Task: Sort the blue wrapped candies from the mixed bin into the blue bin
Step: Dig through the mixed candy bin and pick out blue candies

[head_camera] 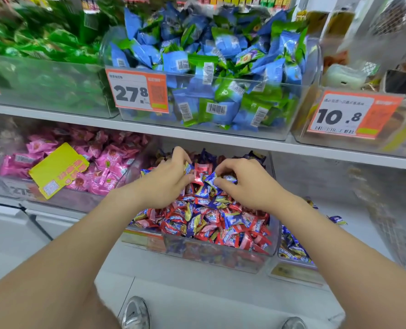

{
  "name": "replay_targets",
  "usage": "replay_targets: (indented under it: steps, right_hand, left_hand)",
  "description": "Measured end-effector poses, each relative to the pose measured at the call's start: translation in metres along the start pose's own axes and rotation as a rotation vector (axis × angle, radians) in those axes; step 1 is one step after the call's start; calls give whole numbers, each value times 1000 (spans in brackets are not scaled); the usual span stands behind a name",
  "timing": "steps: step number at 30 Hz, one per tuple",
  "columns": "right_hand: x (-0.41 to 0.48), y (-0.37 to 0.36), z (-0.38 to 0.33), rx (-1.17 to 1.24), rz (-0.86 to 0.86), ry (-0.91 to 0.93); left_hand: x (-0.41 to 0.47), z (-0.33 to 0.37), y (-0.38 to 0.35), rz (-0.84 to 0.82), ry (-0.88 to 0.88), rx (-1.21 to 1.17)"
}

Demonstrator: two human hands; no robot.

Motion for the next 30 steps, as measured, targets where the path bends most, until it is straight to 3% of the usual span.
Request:
replay_targets:
  steps: [6, 10, 14, 19, 24, 30]
  right_hand:
    - [4, 15, -1, 222, 116, -52]
    - [2, 16, -8, 271, 72, -29]
    - [-12, 29, -24, 134, 38, 42]
    - [-23, 38, -17, 76, 35, -80]
    - [-22, 38, 2, -49, 179, -238]
    - [-7, 8, -4, -223, 3, -101]
  left_hand:
    - [2, 6, 20, 199, -74, 101]
    - [-4, 20, 24, 201, -128, 67]
    - [-8, 27, 12, 96, -141, 5]
    - [-2, 25, -9, -38, -135, 282]
    - [4, 36, -13, 7, -191, 358]
    - [7, 31, -5, 148, -152, 238]
Point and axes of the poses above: each hand's wrist, its own x-axis towards the middle knuckle, its own y-axis out of the back of the hand, z = x × y, the point moved 8 cm from there along x, towards the middle knuckle, and after that the axes turned 2 degrees about -y, right-handed, at the moved point
